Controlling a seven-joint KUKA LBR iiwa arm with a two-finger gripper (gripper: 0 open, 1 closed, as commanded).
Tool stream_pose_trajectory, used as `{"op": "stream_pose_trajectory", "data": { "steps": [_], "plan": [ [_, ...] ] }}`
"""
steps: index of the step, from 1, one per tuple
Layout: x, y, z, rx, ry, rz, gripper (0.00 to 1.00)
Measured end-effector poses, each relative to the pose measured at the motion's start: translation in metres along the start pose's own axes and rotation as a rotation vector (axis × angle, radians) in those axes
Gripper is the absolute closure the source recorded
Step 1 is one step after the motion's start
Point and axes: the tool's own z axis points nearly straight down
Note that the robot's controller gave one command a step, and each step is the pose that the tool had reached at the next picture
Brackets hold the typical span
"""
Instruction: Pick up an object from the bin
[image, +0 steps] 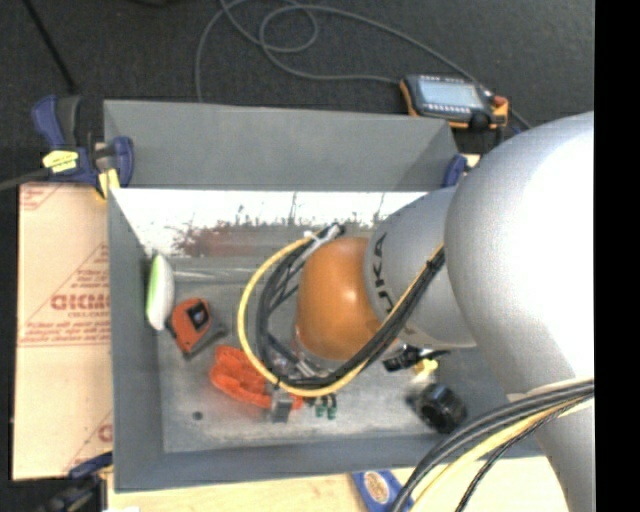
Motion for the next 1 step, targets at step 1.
{"op": "stream_pose_trajectory", "data": {
  "steps": [1],
  "plan": [
    [-0.0003,-0.0002,-0.0003,0.0,-0.001,0.001,1.0]
  ]
}}
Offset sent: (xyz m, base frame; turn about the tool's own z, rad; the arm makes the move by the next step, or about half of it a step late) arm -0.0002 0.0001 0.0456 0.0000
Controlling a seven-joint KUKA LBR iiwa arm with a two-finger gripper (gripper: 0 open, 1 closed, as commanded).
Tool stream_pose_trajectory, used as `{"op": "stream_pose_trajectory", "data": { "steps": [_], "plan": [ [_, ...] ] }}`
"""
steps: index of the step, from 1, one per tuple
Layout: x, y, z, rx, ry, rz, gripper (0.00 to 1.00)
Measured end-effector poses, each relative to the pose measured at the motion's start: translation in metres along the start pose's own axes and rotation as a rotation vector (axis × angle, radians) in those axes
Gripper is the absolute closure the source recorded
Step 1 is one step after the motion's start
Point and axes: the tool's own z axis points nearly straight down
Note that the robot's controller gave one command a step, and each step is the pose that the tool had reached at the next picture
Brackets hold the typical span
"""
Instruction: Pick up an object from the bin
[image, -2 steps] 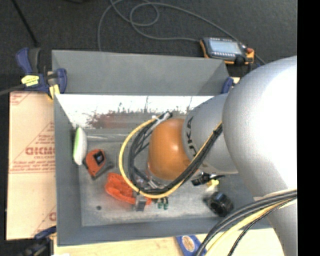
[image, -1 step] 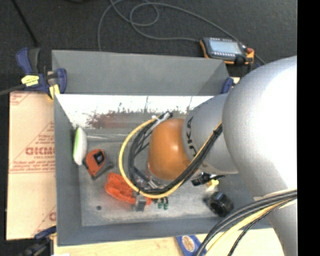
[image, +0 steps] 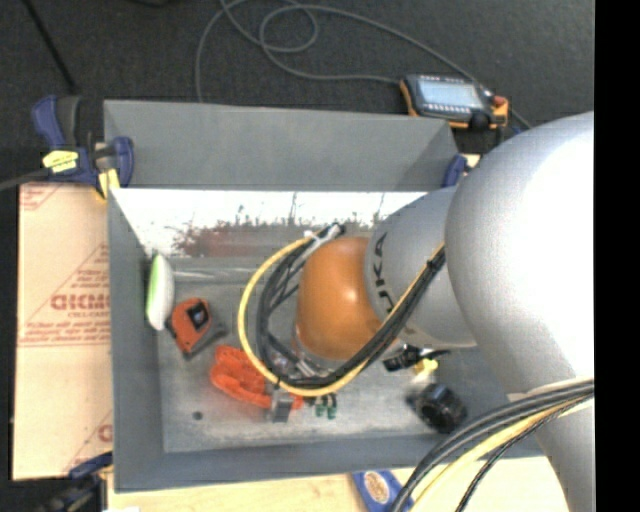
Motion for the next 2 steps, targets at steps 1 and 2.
{"op": "stream_pose_trajectory", "data": {
  "steps": [1,2],
  "plan": [
    [0.001,0.0,-0.004,0.0,0.001,0.0,1.0],
    [0.001,0.0,-0.017,-0.001,0.003,0.0,1.0]
  ]
}}
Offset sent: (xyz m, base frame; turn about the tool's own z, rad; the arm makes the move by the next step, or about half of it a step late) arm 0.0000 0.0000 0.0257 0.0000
